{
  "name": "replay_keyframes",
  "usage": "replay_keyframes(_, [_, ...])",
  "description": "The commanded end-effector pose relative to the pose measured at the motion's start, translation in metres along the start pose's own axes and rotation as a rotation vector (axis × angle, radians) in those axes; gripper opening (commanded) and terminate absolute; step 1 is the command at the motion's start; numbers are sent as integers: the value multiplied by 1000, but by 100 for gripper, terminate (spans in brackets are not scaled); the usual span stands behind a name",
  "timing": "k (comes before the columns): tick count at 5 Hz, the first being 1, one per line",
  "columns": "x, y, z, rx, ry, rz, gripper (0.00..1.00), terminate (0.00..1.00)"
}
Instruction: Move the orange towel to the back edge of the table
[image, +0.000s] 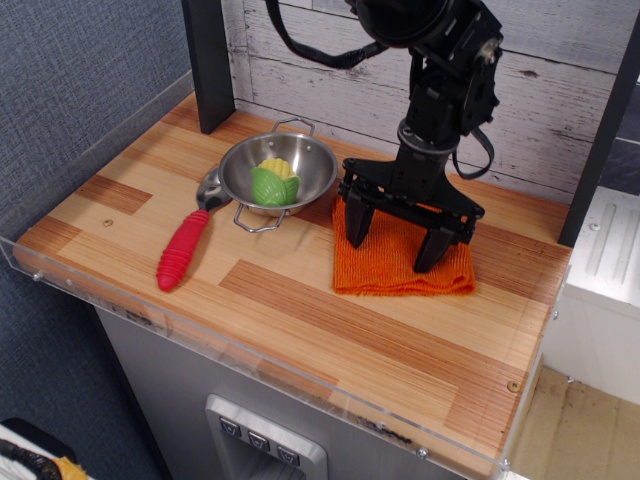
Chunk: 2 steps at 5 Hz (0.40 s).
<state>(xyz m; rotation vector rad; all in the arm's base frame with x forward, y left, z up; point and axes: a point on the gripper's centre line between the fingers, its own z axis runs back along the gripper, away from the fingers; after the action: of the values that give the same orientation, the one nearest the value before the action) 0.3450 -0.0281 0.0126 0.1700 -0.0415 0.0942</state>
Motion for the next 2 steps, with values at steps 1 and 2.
replay_keyframes(1, [26,-6,-15,-10,-2,-4,100,0])
replay_keyframes(2, [39,-17,-22,-25,0,-23,100,0])
